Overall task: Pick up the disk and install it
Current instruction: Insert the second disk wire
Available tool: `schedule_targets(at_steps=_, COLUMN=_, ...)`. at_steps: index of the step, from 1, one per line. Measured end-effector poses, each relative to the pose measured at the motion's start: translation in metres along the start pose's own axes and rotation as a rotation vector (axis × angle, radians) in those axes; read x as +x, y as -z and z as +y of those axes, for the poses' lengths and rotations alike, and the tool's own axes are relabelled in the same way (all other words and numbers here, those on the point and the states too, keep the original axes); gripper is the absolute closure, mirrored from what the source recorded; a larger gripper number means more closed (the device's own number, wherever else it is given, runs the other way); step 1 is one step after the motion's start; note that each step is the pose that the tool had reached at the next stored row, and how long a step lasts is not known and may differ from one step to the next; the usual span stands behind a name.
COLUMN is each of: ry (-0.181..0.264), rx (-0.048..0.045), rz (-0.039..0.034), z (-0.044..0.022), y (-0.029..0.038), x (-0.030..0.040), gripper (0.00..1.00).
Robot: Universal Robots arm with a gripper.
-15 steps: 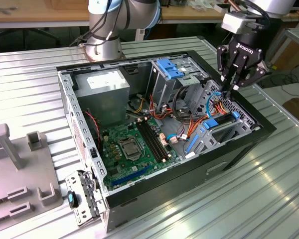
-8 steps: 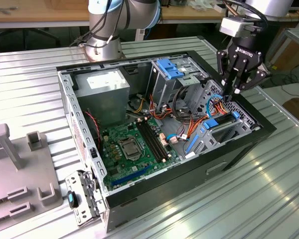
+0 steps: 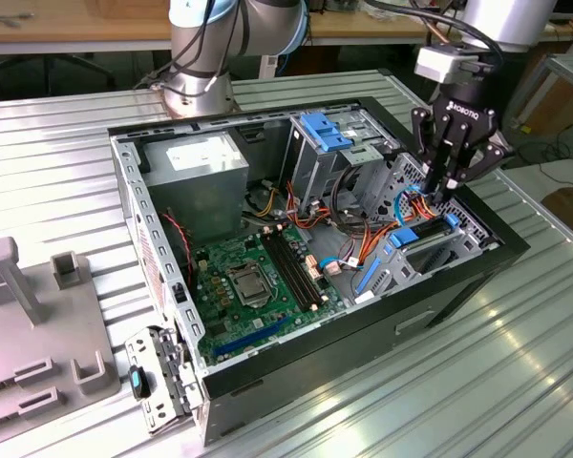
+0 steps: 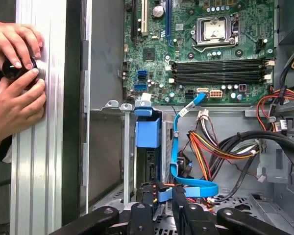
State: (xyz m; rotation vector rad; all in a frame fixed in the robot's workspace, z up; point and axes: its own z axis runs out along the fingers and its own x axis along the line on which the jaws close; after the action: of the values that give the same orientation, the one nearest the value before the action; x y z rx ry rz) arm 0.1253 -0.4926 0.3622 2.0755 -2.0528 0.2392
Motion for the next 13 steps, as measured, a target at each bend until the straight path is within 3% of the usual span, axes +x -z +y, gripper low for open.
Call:
schedule_targets(at_steps=2, ry=0.000, rx=0.0000, rz=0.0017, z=-0.0001, y=-0.0033, x=-0.0009, gripper=0.71)
schedule_targets(at_steps=4, ry=0.000, rx=0.0000, rz=0.0019, z=-0.0002, y=-0.0060, x=-0.0017, gripper=0.84)
schedule_targets(at_steps=8, ry=0.000, rx=0.0000, rz=0.0018, z=0.0025, y=-0.0070, x=-0.0003, gripper=0.84)
schedule_targets(at_steps=13, ry=0.000, rx=0.0002, rz=0.0017, z=0.0079, y=-0.0095, x=0.0077, gripper=0.84)
